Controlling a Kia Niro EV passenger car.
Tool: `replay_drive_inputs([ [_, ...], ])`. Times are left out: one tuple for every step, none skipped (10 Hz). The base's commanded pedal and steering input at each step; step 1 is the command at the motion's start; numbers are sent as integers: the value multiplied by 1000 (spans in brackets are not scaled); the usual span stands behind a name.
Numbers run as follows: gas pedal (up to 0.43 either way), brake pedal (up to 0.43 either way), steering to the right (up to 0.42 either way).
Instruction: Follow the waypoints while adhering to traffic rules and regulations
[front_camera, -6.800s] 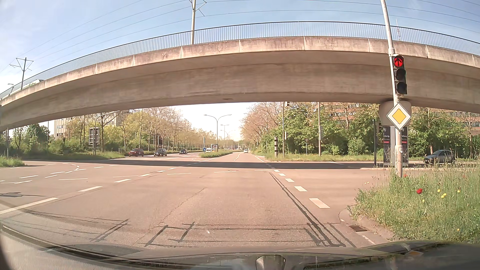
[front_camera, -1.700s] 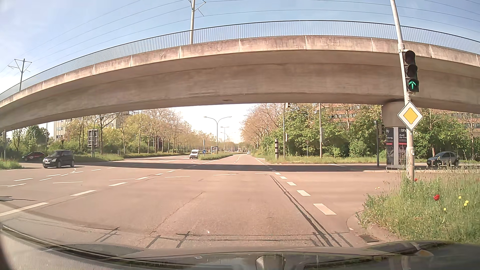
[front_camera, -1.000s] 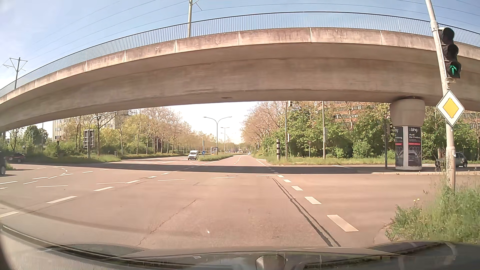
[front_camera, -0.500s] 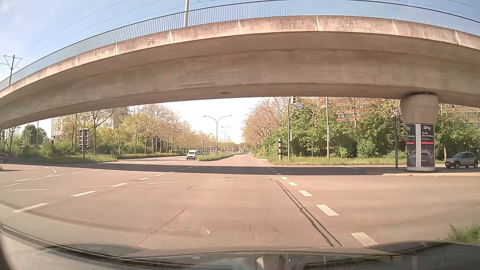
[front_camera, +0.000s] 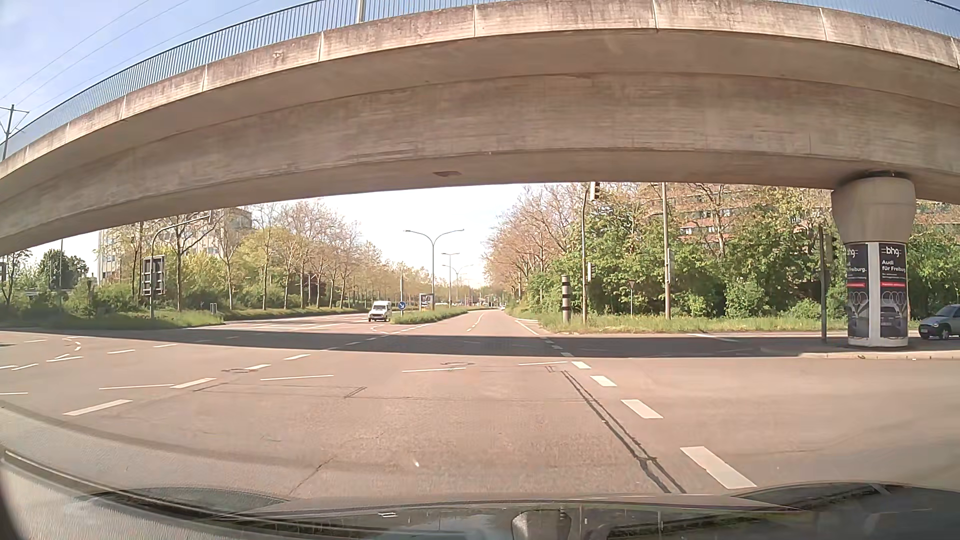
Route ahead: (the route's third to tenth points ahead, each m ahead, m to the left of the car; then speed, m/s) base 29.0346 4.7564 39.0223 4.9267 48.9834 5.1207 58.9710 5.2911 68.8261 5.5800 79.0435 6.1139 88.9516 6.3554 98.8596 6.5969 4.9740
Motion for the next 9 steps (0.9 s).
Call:
replay_drive_inputs([
  [280, 0, -5],
  [268, 0, -5],
  [260, 0, -2],
  [260, 0, 3],
  [260, 0, 5],
  [260, 0, 5],
  [260, 0, 5],
  [248, 0, 5],
  [228, 0, 5],
])
